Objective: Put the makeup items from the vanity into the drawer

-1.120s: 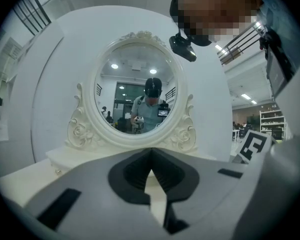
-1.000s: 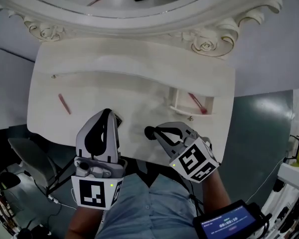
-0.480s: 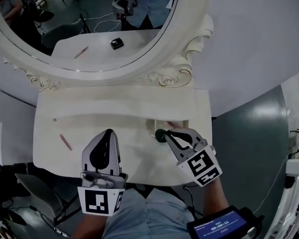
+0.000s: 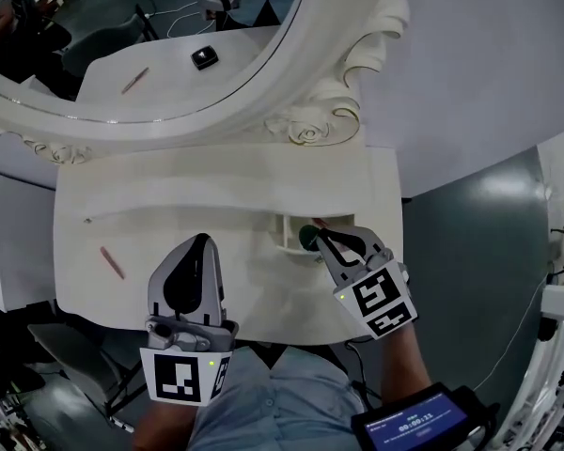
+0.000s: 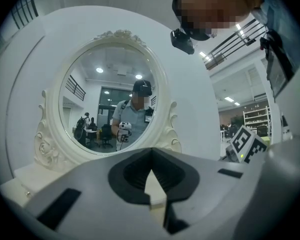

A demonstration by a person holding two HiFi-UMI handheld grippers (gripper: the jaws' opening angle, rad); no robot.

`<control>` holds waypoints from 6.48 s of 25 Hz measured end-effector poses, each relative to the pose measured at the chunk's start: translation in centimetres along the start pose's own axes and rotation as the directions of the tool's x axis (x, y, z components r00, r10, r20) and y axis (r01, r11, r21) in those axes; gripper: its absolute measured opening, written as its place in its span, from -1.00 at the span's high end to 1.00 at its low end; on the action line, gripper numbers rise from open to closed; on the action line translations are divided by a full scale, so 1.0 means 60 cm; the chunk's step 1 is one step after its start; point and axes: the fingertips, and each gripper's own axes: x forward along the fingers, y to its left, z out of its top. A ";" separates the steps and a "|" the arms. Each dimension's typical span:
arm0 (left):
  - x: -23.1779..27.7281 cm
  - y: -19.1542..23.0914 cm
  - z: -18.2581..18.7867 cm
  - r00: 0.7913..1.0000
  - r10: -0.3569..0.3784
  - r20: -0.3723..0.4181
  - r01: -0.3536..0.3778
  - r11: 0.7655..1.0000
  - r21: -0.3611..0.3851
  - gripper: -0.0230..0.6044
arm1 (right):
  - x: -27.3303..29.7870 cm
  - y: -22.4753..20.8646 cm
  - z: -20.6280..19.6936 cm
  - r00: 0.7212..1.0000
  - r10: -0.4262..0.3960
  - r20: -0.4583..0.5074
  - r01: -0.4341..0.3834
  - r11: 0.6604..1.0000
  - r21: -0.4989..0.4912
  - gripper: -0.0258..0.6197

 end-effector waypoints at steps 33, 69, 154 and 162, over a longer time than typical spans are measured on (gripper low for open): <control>-0.092 0.096 0.007 0.979 0.204 0.016 -0.204 0.979 -0.019 0.93 | 0.055 0.084 0.114 0.990 0.111 0.084 -0.101 0.988 -0.113 0.65; -0.250 0.288 -0.180 0.950 0.233 -0.205 -0.264 0.955 -0.136 0.93 | 0.249 0.399 0.036 0.957 0.249 -0.147 -0.258 0.965 -0.046 0.01; -0.255 0.256 -0.035 0.938 0.345 -0.014 -0.345 0.936 -0.062 0.93 | 0.183 0.260 0.184 0.989 0.138 0.054 -0.137 0.990 -0.010 0.00; -0.375 0.408 -0.080 0.879 0.472 -0.065 -0.477 0.875 -0.084 0.93 | 0.305 0.451 0.238 0.956 0.293 -0.017 -0.293 0.952 -0.091 0.01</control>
